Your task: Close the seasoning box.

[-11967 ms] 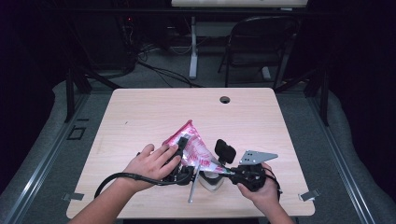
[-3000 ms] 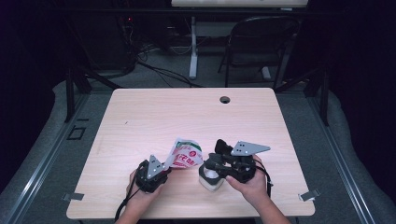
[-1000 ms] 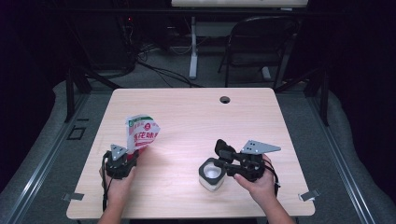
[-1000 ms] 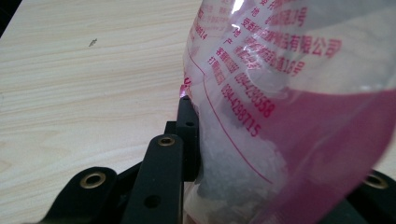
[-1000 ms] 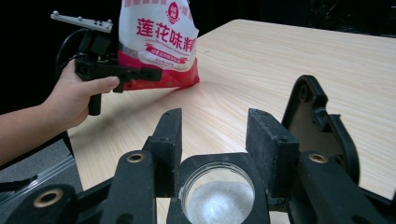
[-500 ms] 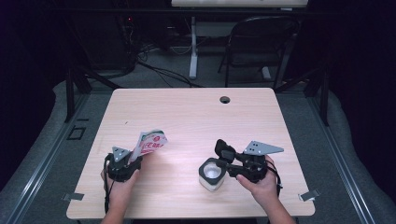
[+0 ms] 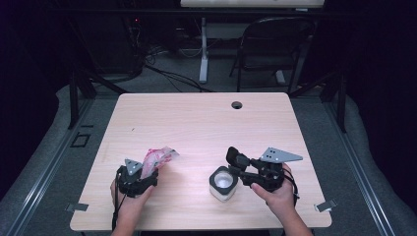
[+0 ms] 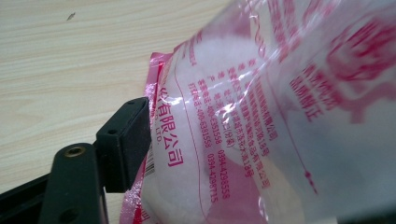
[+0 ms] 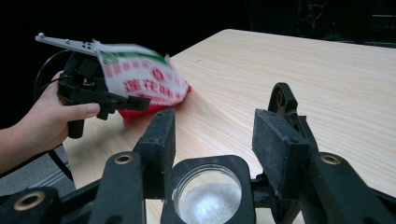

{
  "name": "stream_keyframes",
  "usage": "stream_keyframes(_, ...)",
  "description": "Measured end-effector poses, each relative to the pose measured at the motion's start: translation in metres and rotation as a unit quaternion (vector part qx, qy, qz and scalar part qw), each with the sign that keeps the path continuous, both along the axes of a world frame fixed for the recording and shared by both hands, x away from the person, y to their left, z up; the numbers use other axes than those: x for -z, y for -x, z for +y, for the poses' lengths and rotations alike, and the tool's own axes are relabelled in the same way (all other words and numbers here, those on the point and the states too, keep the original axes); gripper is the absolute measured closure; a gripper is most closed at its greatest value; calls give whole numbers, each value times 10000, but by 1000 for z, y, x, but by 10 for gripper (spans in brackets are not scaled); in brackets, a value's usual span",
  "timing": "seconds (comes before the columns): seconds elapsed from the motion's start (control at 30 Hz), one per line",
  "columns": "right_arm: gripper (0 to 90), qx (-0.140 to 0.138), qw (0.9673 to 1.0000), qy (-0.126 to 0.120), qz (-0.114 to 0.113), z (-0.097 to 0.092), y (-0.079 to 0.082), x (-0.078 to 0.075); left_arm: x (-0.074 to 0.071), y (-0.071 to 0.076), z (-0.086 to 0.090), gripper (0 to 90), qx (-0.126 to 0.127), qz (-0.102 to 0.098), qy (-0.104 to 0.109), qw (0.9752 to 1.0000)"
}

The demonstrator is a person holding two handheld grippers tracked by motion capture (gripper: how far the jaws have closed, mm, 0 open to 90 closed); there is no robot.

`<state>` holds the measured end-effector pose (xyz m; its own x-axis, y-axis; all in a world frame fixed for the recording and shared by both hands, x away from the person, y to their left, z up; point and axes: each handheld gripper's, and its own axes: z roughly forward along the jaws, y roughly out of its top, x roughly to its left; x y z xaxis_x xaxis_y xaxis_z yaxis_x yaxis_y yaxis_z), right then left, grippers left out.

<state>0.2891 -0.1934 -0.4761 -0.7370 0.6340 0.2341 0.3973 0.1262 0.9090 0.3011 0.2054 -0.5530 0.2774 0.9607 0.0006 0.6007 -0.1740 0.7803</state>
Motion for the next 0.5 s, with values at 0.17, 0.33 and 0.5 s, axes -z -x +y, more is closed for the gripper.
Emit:
stream_keyframes(0.17,481,43,10000,-21,0,0,0,0,-1,3,-2,289,174,4,-12,9998)
stream_keyframes(0.33,473,94,9999,-31,-21,0,0,-1,-5,10,-8,241,495,-3,-47,9988)
stream_keyframes(0.5,472,227,9997,-41,-109,-4,1,-4,-8,18,-15,241,782,-38,-12,9969)
